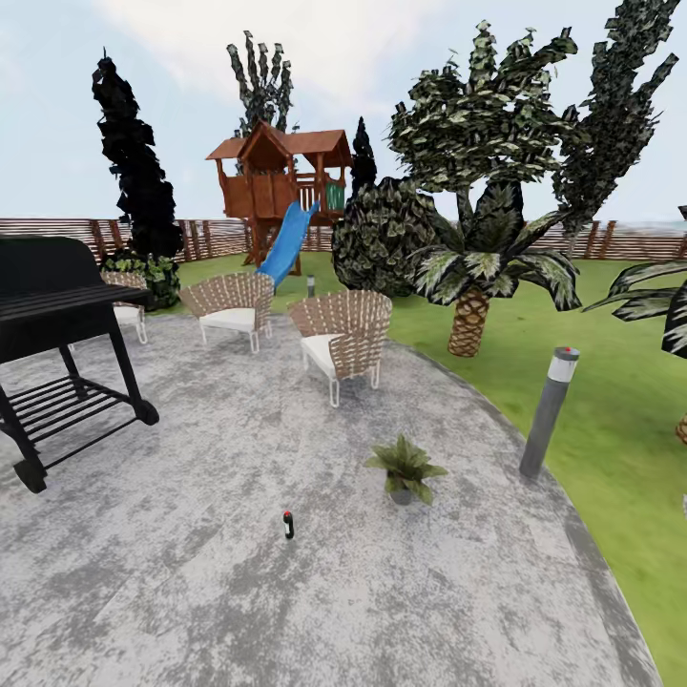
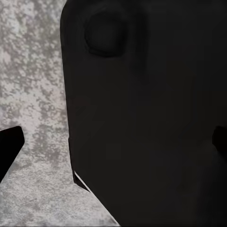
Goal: Pick up the pesticide atomizer in the garden and spray insectifuge to fully cover both potted plants in the garden.
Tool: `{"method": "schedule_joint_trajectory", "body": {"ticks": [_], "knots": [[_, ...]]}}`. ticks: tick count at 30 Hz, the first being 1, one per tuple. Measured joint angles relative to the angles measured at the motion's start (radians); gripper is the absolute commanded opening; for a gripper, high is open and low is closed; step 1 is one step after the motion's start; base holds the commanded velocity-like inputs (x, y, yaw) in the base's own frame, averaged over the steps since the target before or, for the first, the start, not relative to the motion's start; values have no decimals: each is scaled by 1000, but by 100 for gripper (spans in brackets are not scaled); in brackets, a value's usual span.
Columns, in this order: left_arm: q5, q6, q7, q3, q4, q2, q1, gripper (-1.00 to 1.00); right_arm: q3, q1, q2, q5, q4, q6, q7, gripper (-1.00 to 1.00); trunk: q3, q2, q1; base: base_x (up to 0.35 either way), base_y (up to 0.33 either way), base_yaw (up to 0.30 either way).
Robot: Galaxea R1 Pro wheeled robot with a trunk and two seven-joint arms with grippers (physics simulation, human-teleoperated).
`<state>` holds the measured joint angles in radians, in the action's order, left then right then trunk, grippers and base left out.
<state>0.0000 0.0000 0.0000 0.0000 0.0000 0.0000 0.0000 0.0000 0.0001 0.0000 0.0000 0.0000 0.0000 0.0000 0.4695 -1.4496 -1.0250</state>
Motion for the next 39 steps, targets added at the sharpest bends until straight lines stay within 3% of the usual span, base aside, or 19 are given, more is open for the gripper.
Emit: {"method": "schedule_joint_trajectory", "body": {"ticks": [5, 12, 24, 33, 34, 35, 39], "knots": [[-1, -4, 3, -3, -4, -1, -1, 100, 0, 0, 5, 0, -10, 1, 6, 100, 0, 0, 0, 0, 0, 0], [-1, -4, 3, -2, -3, -1, -1, 100, -1, -16, 41, 1, -50, -1, 6, 100, 0, 0, 0, 0, 0, 0], [2, -4, 3, 0, -3, -1, -1, 100, 1, -17, 42, 3, -54, -14, 5, 100, 0, 0, 0, 0, 0, 0], [2, -34, 3, 1, -30, 6, -5, 100, -1, -16, 49, 1, -79, -87, 5, 100, -1, 0, 0, 0, 0, 0], [2, -61, 3, 1, -47, 7, -6, 100, -2, -16, 49, 0, -80, -100, 5, 100, -1, 0, 0, 0, 0, 0], [3, -163, 4, 2, -106, 10, -9, 100, -4, -17, 40, 1, -91, -186, 3, 100, -1, 0, 0, 0, 0, 0], [5, -235, 4, 2, -173, 13, -12, 100, -5, -17, 4, 2, -156, -339, 3, 100, -1, 0, 0, 0, 0, 0]]}}
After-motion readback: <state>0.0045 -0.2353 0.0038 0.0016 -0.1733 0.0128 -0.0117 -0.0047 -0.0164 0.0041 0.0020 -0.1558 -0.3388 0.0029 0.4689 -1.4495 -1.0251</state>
